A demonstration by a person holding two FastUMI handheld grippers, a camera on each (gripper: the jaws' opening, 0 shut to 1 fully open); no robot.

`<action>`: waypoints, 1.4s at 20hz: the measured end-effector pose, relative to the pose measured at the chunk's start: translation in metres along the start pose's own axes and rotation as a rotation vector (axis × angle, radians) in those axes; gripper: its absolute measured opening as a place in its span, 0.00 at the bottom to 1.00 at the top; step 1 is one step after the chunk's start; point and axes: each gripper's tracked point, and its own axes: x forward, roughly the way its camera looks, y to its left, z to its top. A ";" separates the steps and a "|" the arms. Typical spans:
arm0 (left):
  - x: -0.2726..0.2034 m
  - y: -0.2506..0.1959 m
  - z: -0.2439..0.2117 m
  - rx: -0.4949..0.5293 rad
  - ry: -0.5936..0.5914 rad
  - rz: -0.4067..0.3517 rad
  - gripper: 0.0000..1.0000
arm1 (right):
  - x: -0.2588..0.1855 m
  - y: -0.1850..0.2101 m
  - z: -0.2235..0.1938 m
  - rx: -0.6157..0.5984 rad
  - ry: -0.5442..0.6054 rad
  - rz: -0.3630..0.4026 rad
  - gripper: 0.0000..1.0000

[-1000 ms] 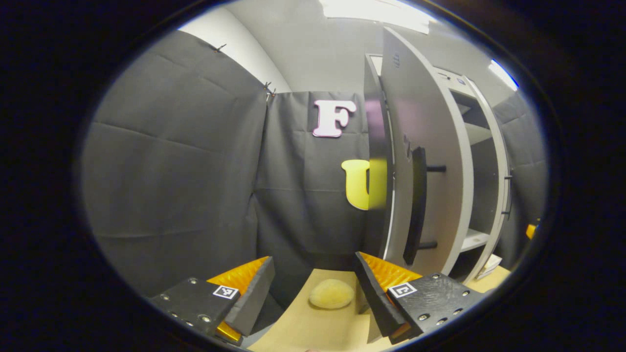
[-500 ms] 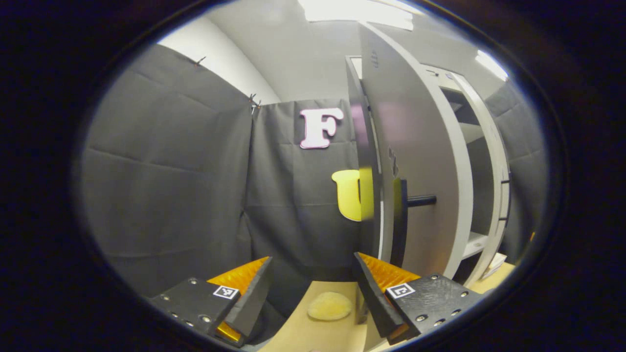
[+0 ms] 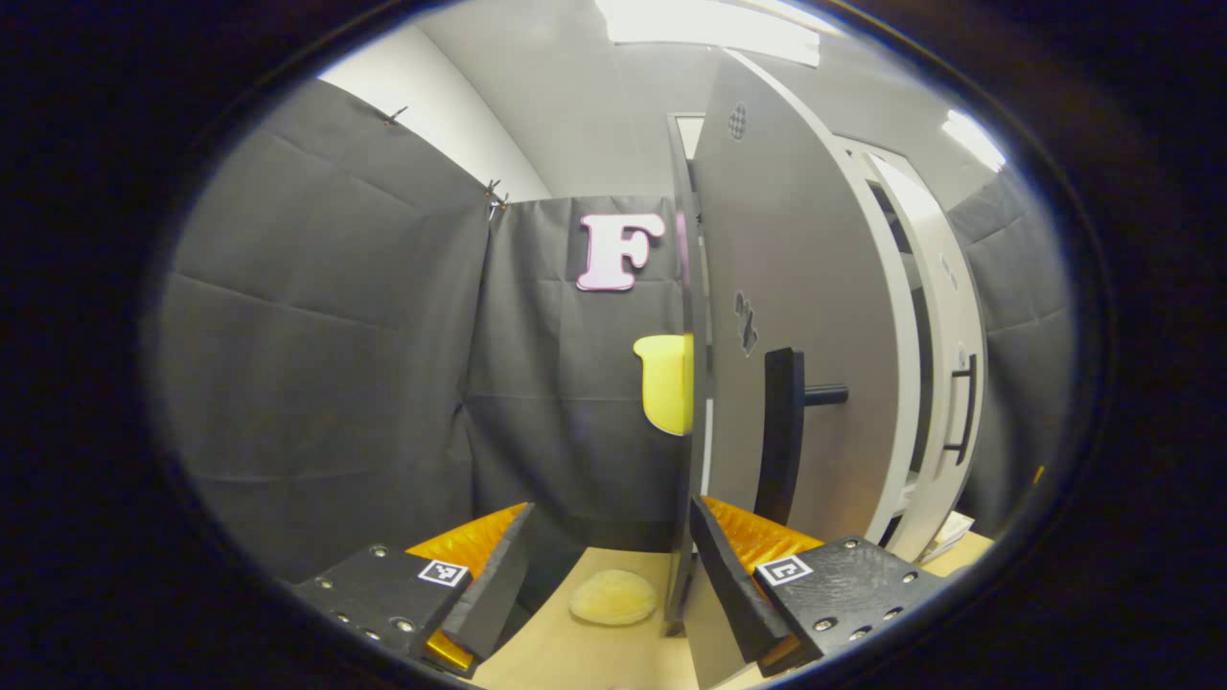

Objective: Grasp the bottle in the cabinet with the left hand and place it on the coaster, then close the right door with the right hand and the left door with the left hand.

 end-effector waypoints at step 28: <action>0.046 -0.171 0.006 -0.044 -0.047 -0.187 0.93 | -0.013 -0.075 -0.011 0.016 0.037 -0.058 0.96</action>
